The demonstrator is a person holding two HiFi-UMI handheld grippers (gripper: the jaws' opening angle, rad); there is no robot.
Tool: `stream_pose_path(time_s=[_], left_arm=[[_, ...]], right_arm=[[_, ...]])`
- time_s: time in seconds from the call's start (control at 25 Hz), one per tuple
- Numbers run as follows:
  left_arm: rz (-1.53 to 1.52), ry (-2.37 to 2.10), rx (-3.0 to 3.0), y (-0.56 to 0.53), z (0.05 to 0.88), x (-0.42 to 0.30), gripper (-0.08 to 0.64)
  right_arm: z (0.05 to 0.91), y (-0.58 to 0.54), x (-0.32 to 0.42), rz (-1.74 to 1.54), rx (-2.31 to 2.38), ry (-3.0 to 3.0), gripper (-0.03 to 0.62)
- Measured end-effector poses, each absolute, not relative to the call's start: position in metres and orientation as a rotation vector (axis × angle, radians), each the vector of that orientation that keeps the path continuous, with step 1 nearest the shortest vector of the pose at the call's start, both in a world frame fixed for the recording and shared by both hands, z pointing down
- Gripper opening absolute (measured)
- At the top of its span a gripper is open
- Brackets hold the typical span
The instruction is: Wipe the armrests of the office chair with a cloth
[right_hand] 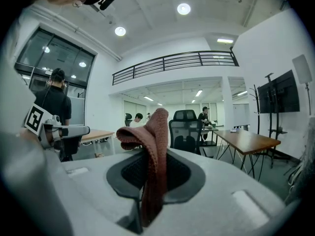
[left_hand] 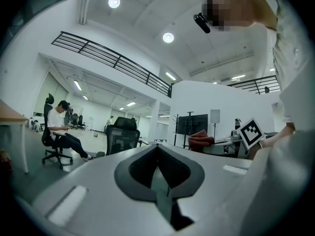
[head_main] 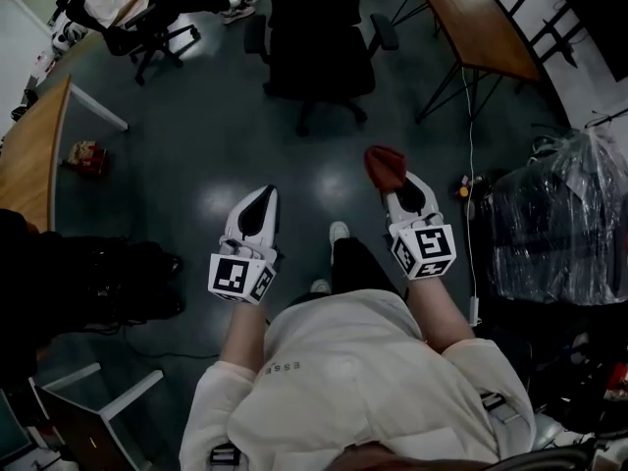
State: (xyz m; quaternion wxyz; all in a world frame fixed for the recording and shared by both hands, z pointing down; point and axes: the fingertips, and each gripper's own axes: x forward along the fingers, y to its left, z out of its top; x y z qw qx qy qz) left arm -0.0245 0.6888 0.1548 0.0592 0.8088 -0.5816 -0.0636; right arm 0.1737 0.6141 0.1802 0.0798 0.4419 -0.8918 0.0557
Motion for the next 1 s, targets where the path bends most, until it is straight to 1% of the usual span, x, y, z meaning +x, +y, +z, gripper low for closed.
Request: stream_pose_path(time_s=[0.2, 0.4, 0.68, 1.0], left_arm=[[-0.204, -1.822, 2.380, 0.641, 0.174, -0.065, 0.017], [-0.170, -1.838, 2.392, 0.557, 0.171, -0.096, 0.017], [-0.219, -1.896, 2.294, 0.424, 0.156, -0.155, 0.017], [-0.204, -1.871, 2.279, 0.324, 0.165, -0.205, 0.017]], right_arm=[[0.199, 0.555, 0.135, 0.177, 1.250, -2.681, 0.046], [0.203, 0.464, 0.091, 0.182, 1.169, -2.706, 0.046], [0.196, 0.325, 0.027, 0.143, 1.031, -2.730, 0.046], [0.212, 0.211, -0.041, 0.119, 0.976, -2.711, 0.046]])
